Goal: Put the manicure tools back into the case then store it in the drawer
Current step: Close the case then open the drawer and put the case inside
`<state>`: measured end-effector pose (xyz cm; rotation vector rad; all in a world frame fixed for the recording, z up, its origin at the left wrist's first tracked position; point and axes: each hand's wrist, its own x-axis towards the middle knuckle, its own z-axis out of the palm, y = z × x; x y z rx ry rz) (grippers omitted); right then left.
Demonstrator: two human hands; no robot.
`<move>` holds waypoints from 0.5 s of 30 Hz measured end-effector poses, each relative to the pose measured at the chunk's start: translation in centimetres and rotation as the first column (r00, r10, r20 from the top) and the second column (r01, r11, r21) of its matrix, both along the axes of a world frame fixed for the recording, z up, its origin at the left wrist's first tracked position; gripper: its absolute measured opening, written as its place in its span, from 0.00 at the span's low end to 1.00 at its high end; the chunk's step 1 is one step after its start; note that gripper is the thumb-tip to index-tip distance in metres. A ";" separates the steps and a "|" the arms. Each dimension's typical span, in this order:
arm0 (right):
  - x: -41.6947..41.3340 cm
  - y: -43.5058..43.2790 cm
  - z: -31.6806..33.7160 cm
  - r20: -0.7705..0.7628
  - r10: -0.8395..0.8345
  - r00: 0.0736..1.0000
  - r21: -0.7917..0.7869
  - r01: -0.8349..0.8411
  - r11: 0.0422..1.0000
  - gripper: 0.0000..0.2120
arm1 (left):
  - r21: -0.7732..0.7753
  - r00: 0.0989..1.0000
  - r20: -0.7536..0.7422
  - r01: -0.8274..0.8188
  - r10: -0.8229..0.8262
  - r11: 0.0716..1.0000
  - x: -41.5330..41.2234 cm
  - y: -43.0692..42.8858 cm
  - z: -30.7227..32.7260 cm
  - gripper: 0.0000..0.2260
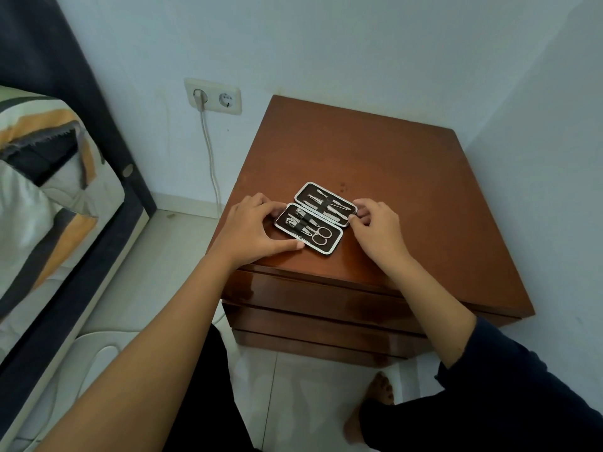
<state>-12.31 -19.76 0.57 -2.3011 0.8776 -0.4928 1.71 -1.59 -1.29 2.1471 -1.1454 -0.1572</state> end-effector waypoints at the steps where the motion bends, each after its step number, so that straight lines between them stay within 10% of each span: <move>1: 0.3 -0.1 0.0 -0.006 -0.019 1.000 0.009 0.019 1.000 0.14 | -0.004 1.000 -0.013 0.003 -0.003 1.000 0.0 0.0 0.0 0.34; 10: 3.2 -2.0 0.4 -0.064 -0.100 0.993 0.144 0.108 0.984 0.10 | -0.053 0.999 -0.053 -0.007 0.004 0.999 -0.1 0.2 0.0 0.24; 15: 2.3 -1.2 2.5 0.216 -0.026 0.976 0.195 -0.018 0.981 0.06 | 0.021 1.000 0.008 -0.024 0.024 0.999 -0.2 -0.3 0.0 0.29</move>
